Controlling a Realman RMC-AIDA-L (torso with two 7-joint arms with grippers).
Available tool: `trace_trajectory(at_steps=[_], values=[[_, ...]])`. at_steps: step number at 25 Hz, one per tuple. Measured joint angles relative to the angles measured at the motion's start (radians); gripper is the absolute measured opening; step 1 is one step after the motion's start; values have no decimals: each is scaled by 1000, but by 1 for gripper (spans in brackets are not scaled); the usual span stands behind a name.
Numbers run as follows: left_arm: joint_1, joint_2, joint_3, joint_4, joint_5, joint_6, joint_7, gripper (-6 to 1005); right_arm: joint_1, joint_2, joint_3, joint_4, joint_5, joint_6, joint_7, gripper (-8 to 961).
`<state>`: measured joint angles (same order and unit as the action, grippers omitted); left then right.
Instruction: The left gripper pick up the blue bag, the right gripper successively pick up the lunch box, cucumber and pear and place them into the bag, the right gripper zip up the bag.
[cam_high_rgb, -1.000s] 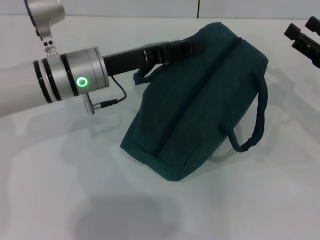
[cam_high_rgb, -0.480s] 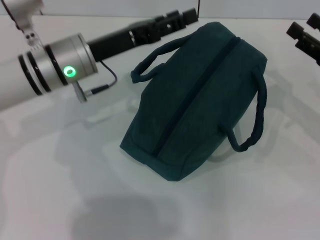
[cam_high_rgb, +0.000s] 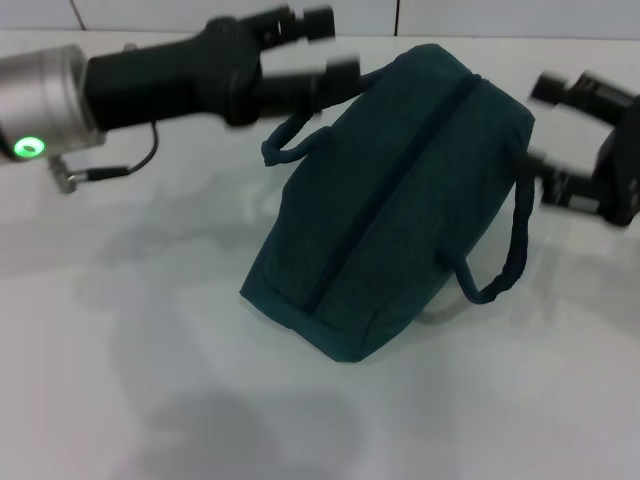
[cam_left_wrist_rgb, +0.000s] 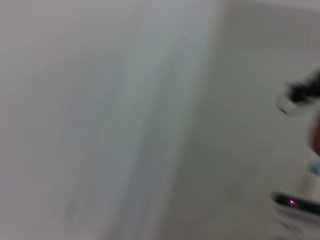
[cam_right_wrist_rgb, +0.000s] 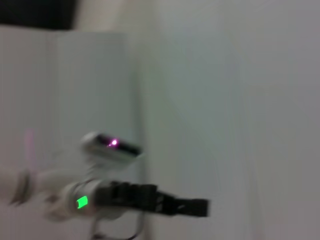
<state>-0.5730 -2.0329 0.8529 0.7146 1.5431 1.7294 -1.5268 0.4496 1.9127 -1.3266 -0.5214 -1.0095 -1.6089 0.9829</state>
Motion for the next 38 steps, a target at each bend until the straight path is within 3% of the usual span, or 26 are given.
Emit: trace_trajectory(at_steps=[7, 12, 14, 21, 29, 38], values=[[121, 5, 0, 88, 52, 182, 81, 881, -6, 48, -6, -154, -273, -134, 78, 859], [220, 7, 0, 93, 66, 260, 170, 881, -19, 91, -8, -207, -419, -181, 114, 875], [251, 8, 0, 89, 77, 269, 187, 881, -22, 98, -18, -204, -444, -179, 119, 876], [321, -1, 4, 74, 127, 296, 254, 881, -20, 99, -31, -104, -449, -160, 100, 876], [311, -2, 26, -35, 202, 297, 336, 881, -23, 101, -34, -75, -438, -136, 77, 876], [317, -4, 24, -58, 206, 297, 355, 881, -23, 101, -27, -66, -437, -136, 76, 876]])
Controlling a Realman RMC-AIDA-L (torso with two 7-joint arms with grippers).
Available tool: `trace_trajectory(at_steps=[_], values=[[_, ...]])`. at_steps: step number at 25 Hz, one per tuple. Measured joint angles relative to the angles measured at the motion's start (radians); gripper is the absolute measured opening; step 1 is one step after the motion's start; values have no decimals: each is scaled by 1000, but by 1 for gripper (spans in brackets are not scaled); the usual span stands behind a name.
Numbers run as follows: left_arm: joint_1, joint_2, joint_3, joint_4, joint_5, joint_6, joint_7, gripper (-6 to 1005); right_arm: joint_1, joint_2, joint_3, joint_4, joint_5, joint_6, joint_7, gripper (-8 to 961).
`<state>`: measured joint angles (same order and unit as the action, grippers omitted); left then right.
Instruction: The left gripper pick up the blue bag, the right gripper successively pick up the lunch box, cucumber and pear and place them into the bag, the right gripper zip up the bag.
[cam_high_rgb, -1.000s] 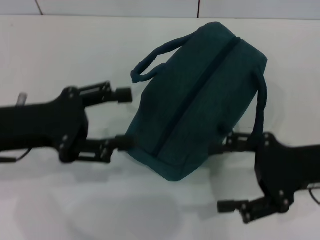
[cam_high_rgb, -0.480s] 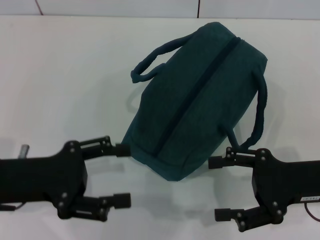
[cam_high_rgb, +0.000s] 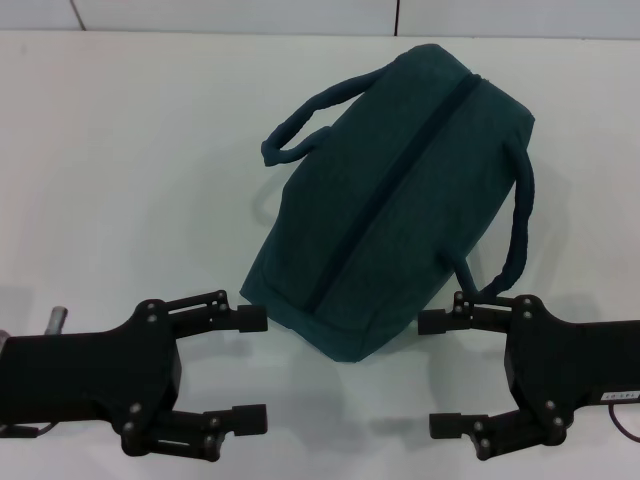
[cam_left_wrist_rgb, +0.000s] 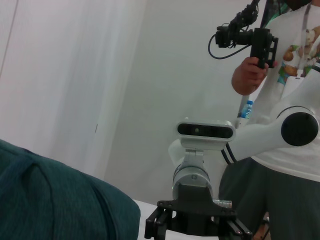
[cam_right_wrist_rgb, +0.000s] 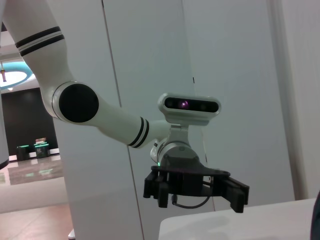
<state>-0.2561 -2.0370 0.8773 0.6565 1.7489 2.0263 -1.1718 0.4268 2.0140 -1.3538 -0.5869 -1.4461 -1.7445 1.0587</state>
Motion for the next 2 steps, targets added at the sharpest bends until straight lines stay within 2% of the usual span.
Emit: trace_trajectory(at_steps=[2], values=[[2, 0, -2, 0, 0, 0, 0, 881, 1, 0, 0, 2, 1, 0, 0, 876]])
